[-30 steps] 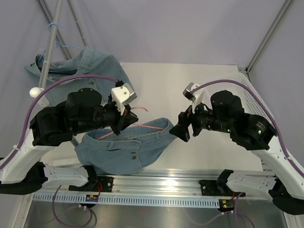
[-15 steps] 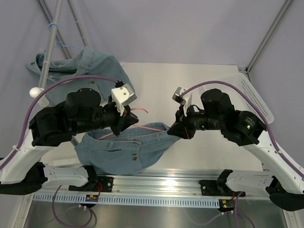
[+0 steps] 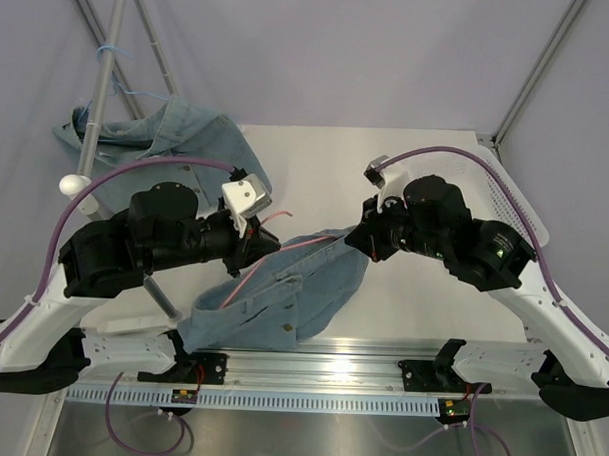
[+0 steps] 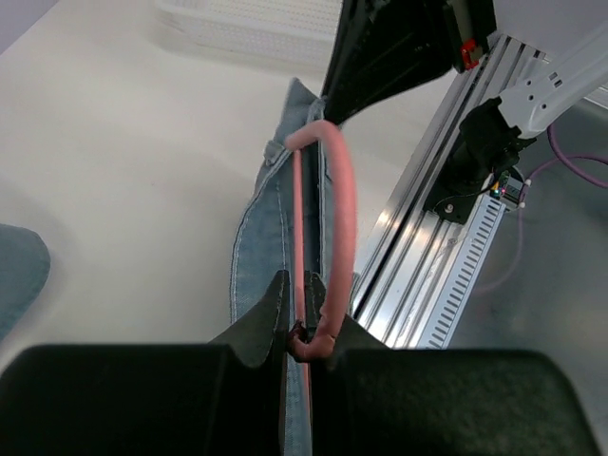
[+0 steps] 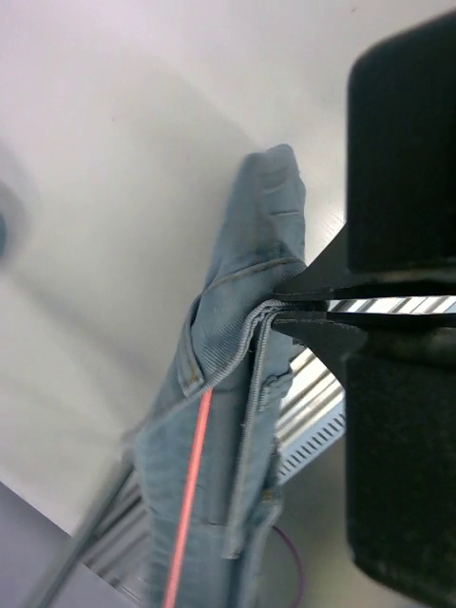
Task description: Remove the skirt from the hanger
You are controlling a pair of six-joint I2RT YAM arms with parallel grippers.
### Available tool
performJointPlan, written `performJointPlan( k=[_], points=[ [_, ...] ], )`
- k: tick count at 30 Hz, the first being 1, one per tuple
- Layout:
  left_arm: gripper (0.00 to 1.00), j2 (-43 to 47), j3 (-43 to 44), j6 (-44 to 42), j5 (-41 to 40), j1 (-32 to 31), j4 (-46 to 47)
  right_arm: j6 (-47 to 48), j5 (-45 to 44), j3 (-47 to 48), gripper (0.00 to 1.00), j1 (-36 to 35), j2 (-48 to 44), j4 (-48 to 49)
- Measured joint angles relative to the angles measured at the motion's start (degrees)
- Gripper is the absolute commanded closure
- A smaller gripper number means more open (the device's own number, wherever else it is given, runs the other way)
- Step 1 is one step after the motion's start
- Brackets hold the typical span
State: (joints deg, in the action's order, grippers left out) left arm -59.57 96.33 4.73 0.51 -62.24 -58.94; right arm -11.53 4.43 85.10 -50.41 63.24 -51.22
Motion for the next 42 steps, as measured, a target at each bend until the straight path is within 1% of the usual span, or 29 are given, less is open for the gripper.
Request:
performJointPlan(
  k=[4,7,11,18,20,25,32,37,42],
  points=[
    [1.00,2.56,-3.96,-0.48,2.60,0.02,3.21,-6.56,-8.52,4.59,1.00,0.09,1.46,-4.11],
    [1.00,5.20,-5.62,-0.92,5.14,0.07,5.77,-9.66,-10.78,6.47,1.00,0.59,1.95,-5.68],
    [1.00,7.04,-6.12,-1.88,8.81,0.20,6.97,-11.80,-9.31,7.54,1.00,2.10,1.86,-5.68],
    [1.00,6.95,-8.09,-2.86,13.22,0.44,9.27,-10.38,-7.82,13.66,1.00,4.07,2.56,-8.70],
    [1.00,6.86,-8.22,-2.97,14.14,0.44,10.25,-9.62,-7.76,16.63,1.00,4.31,3.58,-9.66],
    [1.00,6.49,-8.35,-3.19,16.24,0.55,12.26,-8.15,-8.46,25.35,1.00,4.70,9.77,-13.05],
    [1.00,6.49,-10.01,-3.69,16.83,0.70,11.69,-7.69,-8.90,29.27,1.00,5.64,14.43,-16.26],
    [1.00,6.47,-10.69,-4.70,16.76,0.87,13.33,-7.08,-6.64,30.93,1.00,10.32,14.16,-17.42],
    [1.00,6.56,-10.67,-4.74,18.51,0.87,13.38,-6.23,-3.56,29.51,1.00,11.34,12.57,-16.76]
  ],
)
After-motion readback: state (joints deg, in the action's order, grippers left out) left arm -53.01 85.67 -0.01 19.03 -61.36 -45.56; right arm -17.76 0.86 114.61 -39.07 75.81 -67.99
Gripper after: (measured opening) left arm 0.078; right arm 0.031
